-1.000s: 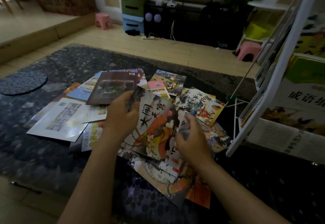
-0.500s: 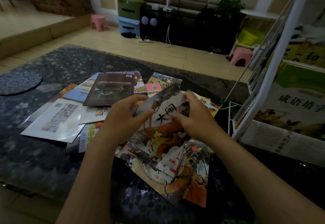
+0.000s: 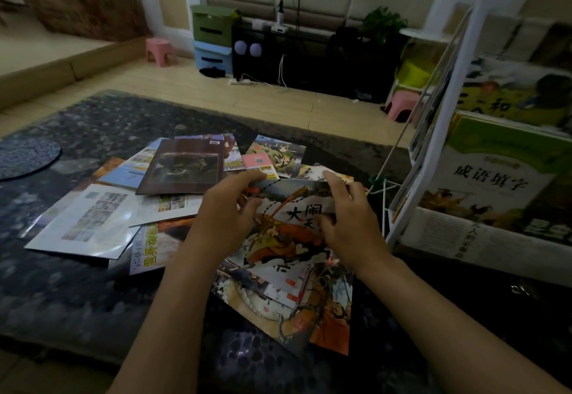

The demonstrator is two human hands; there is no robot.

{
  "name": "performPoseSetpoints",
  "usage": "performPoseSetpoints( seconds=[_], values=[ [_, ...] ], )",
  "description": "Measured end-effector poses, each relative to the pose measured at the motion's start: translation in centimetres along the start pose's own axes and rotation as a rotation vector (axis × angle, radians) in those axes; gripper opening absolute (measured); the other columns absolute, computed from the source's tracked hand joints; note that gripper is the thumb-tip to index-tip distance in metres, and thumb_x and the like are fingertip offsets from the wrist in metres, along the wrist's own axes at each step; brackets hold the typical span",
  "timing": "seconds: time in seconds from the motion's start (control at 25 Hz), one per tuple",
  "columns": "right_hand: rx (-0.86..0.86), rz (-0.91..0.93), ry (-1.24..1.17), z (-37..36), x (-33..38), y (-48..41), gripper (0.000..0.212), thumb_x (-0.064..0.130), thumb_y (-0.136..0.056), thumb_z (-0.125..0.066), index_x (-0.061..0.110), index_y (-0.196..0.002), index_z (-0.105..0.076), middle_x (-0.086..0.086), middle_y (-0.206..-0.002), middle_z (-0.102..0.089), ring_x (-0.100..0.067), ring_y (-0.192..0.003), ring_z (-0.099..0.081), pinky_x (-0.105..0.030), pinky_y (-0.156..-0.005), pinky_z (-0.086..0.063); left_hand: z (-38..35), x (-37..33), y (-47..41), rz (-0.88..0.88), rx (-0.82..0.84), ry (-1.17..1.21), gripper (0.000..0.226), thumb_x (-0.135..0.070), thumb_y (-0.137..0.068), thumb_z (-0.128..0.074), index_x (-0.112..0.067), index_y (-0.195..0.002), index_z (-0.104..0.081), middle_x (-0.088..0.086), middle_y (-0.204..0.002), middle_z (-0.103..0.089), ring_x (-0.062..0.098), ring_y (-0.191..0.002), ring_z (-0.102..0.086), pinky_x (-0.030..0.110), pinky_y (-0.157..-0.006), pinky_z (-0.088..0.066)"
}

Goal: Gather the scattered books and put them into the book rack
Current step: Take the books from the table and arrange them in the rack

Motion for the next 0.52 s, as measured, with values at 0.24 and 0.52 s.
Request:
performPoseSetpoints(
  seconds=[0.24, 0.52],
  values=[
    [-0.041, 0.002, 0.058, 3.4, 0.2, 1.2, 0.069, 0.013, -0.094, -0.065, 0.026, -0.152, -0.03, -0.011, -0.128, -0.04, -0.03, -0.094, -0.058, -0.042, -0.075, -0.057, 0.3, -3.0, 1.0, -0.058, -0.099, 0.027, 0.043, -0.001, -0.085, -0.071, -0.017, -0.125, -0.063, -0.003, -0.104, -0.064, -0.009, -0.086, -0.055, 0.001, -0.075, -0.042],
    [-0.178, 0.031, 0.063, 14.3, -1.2, 3.1, 0.07, 0.015, -0.092, -0.065, 0.025, -0.151, -0.029, -0.009, -0.124, -0.039, -0.029, -0.094, -0.056, -0.039, -0.073, -0.055, 1.4, -13.1, -2.3, -0.154, -0.053, 0.11, 0.045, -0.011, -0.084, -0.074, -0.032, -0.121, -0.062, -0.005, -0.087, -0.064, 0.007, -0.08, -0.061, 0.029, -0.071, -0.057]
  ],
)
Point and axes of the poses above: each hand's wrist, its own y-axis away from the middle knuckle, its own z-axis out of the back of the hand, x = y × z, the point moved 3 cm from there along -y, towards the middle knuckle
